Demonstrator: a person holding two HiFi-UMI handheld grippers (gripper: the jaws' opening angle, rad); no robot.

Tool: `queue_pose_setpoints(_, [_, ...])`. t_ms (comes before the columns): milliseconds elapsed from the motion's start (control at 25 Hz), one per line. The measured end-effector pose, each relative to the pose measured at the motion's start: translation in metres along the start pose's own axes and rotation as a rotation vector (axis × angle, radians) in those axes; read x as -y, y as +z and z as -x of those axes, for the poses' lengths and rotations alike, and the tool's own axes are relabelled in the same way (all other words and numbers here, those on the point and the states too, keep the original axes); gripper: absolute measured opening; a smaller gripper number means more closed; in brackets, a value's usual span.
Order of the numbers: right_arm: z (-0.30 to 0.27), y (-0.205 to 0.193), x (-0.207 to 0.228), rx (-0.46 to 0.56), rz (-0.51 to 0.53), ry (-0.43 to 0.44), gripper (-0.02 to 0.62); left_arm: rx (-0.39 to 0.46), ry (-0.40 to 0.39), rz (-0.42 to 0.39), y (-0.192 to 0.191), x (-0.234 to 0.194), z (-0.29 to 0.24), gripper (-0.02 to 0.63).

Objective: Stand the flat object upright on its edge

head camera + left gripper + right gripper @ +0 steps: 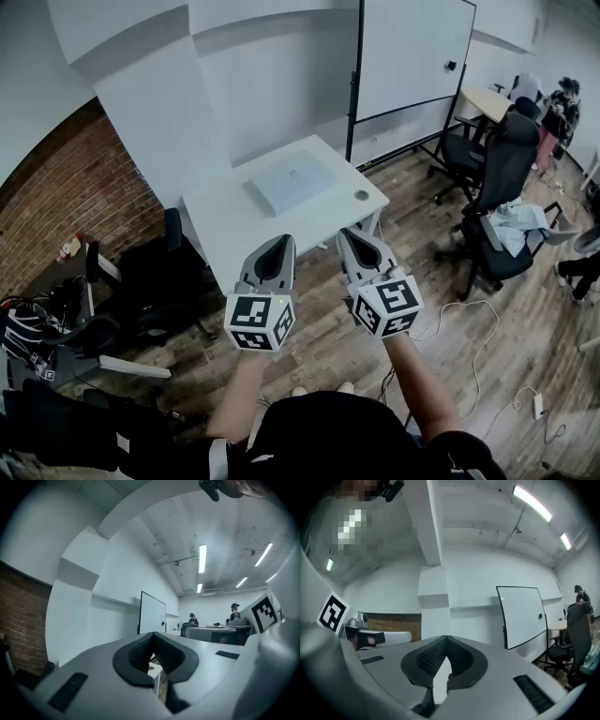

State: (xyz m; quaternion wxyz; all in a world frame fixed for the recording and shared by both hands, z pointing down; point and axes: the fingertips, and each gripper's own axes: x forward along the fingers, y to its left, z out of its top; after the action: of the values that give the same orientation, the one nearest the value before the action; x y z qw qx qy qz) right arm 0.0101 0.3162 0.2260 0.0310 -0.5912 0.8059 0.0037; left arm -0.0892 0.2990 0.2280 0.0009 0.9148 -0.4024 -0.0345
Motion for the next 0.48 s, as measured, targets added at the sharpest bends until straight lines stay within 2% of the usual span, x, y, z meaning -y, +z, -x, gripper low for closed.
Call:
queue_pose_setpoints(160, [0.003,-0.003,0.004,0.005,-0.035,0.006,0.038,-0.008,-0.004,0.003,-0.005,0.007,-0.002,0.009])
queue_pose_setpoints(480, [0.019,-0.004,0.026,0.005,-0.032,0.019,0.038,-0.016,-0.007,0.001,-0.008,0.035,-0.016,0.009])
